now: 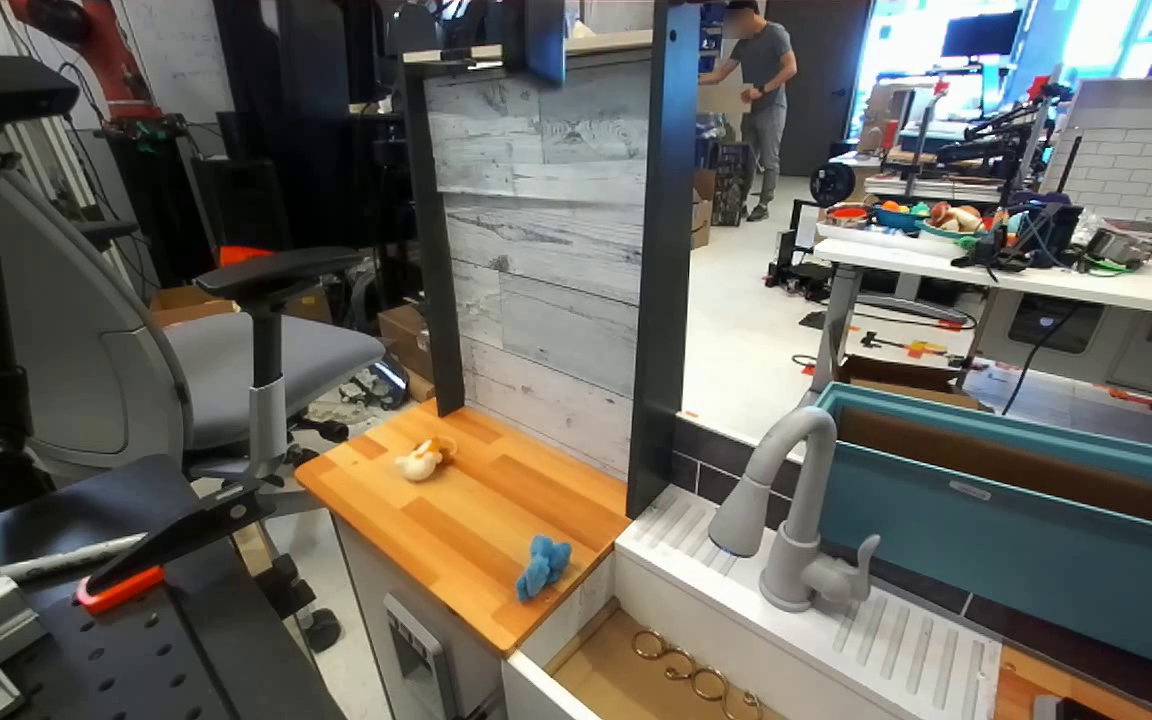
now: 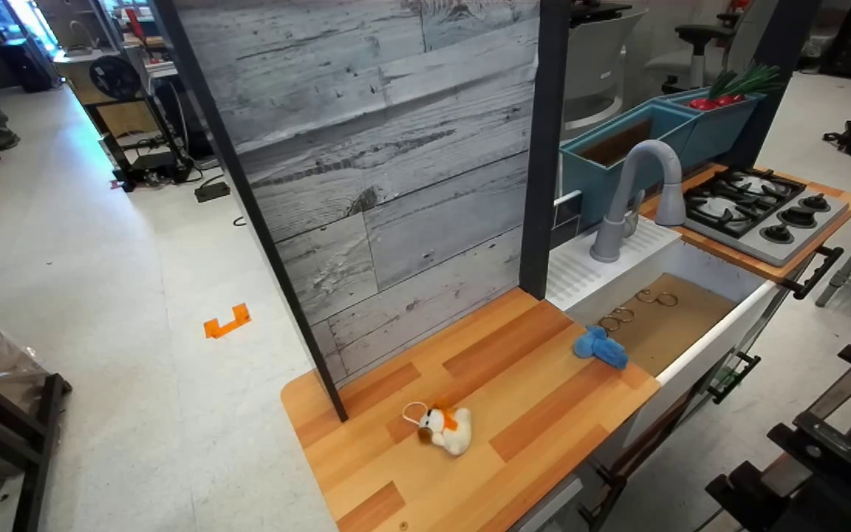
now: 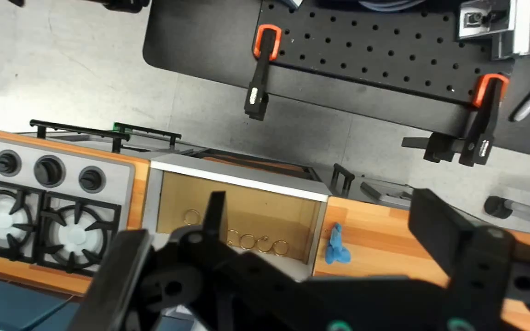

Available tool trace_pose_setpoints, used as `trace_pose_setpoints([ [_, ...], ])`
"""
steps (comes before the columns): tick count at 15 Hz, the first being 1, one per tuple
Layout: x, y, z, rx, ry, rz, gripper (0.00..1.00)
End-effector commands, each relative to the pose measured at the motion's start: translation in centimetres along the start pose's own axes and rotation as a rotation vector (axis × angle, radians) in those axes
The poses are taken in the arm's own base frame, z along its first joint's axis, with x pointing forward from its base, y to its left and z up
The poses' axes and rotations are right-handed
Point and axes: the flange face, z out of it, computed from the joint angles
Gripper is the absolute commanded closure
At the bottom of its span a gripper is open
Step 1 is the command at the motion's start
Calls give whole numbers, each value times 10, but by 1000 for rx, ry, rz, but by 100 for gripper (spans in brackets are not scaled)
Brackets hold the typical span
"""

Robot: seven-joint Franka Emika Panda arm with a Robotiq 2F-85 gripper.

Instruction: Shift the blue object to the left

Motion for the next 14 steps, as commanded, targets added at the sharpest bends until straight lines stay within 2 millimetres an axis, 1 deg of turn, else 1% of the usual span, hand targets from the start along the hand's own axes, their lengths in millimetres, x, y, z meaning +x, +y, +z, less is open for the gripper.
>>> trace_pose_setpoints([
  [1,61,-8,43,29,-48,29,0],
  [4,102,-13,92,65,-73,64,0],
  [7,135,-16,134,69,-75,72,0],
  [8,145,-17,149,61,-61,73,0],
  [11,170,-21,185,55,4,74,0],
  [14,192,-32,220,55,68,53,0],
])
